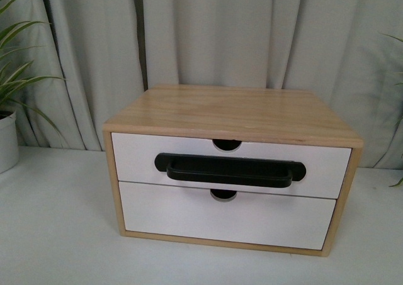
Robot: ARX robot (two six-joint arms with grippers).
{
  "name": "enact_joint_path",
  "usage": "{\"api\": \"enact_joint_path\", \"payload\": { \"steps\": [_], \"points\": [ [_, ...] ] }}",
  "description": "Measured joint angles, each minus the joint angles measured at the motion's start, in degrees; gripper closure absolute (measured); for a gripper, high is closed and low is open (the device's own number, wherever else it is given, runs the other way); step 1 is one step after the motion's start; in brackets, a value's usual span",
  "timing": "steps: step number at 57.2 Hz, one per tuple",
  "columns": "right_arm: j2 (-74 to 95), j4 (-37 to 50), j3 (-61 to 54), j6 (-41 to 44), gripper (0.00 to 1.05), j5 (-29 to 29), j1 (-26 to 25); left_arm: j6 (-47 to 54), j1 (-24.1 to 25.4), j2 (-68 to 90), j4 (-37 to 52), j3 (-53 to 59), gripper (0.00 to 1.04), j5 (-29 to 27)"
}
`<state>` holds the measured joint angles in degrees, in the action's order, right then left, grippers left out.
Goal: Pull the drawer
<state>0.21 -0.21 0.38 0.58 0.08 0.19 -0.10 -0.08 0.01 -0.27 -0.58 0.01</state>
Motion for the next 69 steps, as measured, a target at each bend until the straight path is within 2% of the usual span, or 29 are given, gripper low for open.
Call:
{"api": "enact_joint_path", "payload": {
  "steps": [43, 44, 46, 48, 50, 52, 54, 56, 61, 69],
  "points": [
    [0.13, -0.15, 0.02, -0.04, 0.09, -0.37, -0.09, 0.02, 0.00, 0.00, 0.00, 0.00, 0.06, -0.02],
    [0.59, -1.44, 0.44, 0.00, 0.09, -1.79, -0.48, -0.07, -0.22, 0.09, 0.11, 0.02, 0.06, -0.98],
    [2.69, -6.25, 2.12, 0.35, 0.09, -5.55, -1.27, -1.31, -3.02, 1.44, 2.23, 0.02, 0.06, -8.37],
    [4.50, -8.63, 3.21, 0.76, 0.09, -6.99, -1.14, -2.91, -6.36, 3.15, 5.25, 0.00, 0.06, -18.62],
    [5.70, -9.25, 3.78, 1.29, 0.09, -7.78, -0.79, -3.26, -9.07, 5.01, 6.34, -0.07, 0.06, -25.14],
    [7.34, -9.49, 4.83, 2.34, 0.09, -8.81, -0.33, -2.89, -10.88, 7.39, 7.58, -0.17, 0.06, -28.68],
    [9.29, -9.51, 6.34, 3.39, 0.09, -10.34, -0.09, -1.90, -11.34, 9.29, 9.16, -0.24, 0.06, -28.87],
    [11.93, -8.83, 8.44, 5.57, 0.09, -11.93, 0.13, 1.40, -11.13, 12.90, 12.44, -0.81, 0.06, -26.80],
    [20.20, -7.21, 13.33, 11.67, 0.09, -16.15, 0.46, 8.44, -6.75, 20.85, 19.21, -3.80, 0.06, -17.18],
    [30.86, -6.47, 18.97, 20.22, 0.09, -20.48, 2.97, 18.84, -0.22, 34.18, 24.17, -9.03, 0.06, 3.39]
  ]
}}
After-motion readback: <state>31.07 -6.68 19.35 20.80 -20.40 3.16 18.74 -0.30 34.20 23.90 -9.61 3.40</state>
